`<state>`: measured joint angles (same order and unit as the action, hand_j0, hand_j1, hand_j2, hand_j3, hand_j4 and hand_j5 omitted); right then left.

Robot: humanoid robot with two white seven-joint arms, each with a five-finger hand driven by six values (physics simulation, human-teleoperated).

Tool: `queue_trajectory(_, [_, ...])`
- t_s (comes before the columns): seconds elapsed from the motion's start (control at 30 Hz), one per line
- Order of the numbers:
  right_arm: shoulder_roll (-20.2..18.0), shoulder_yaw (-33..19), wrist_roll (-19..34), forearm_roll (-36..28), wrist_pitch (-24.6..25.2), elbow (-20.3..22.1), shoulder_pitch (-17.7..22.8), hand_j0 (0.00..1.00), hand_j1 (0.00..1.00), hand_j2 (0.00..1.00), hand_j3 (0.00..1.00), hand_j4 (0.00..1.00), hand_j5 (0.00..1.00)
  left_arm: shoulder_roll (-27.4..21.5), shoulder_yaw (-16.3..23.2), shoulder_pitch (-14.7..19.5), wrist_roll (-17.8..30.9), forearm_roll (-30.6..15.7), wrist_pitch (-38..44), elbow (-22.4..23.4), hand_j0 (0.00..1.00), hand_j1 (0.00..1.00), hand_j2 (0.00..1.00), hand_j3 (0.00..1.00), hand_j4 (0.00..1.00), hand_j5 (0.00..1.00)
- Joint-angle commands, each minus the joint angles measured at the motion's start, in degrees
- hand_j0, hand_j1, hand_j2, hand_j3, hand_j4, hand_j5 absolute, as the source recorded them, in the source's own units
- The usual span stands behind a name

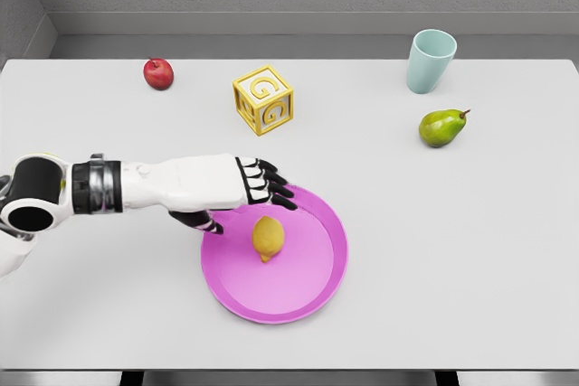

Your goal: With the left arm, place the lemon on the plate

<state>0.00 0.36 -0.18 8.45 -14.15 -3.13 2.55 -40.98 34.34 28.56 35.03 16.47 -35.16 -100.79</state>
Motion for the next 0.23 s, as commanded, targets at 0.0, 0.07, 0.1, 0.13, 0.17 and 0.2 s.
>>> queue_trajectory(0.0, [0.0, 0.0, 0.0, 0.0, 0.0, 0.0, 0.0, 1.00, 1.00, 1.00, 1.00, 1.00, 1.00, -8.8, -2.9, 0.1, 0.0, -6.6, 0.2, 0.9, 1.00, 1.00, 1.00, 1.00, 1.00, 1.00])
queue_trajectory(0.07, [0.0, 0.0, 0.0, 0.0, 0.0, 0.1, 0.0, 1.00, 1.00, 1.00, 1.00, 1.00, 1.00, -15.0, -3.2, 1.1, 0.0, -11.2, 0.2, 4.5, 1.00, 1.00, 1.00, 1.00, 1.00, 1.00])
queue_trajectory(0.1, [0.0, 0.0, 0.0, 0.0, 0.0, 0.0, 0.0, 1.00, 1.00, 1.00, 1.00, 1.00, 1.00, -16.1, -4.9, 1.1, 0.0, -12.2, 0.2, 8.1, 1.00, 1.00, 1.00, 1.00, 1.00, 1.00])
queue_trajectory(0.13, [0.0, 0.0, 0.0, 0.0, 0.0, 0.1, 0.0, 1.00, 1.00, 1.00, 1.00, 1.00, 1.00, -16.2, -5.8, 1.1, 0.0, -12.7, 0.2, 11.4, 1.00, 1.00, 1.00, 1.00, 1.00, 1.00])
queue_trajectory(0.17, [0.0, 0.0, 0.0, 0.0, 0.0, 0.0, 0.0, 1.00, 1.00, 1.00, 1.00, 1.00, 1.00, -16.4, -5.9, 1.1, 0.0, -12.8, 0.2, 13.4, 1.00, 1.00, 1.00, 1.00, 1.00, 1.00])
queue_trajectory(0.2, [0.0, 0.0, 0.0, 0.0, 0.0, 0.1, 0.0, 1.00, 1.00, 1.00, 1.00, 1.00, 1.00, -16.4, -5.8, 0.9, 0.0, -12.8, 0.2, 13.7, 1.00, 1.00, 1.00, 1.00, 1.00, 1.00])
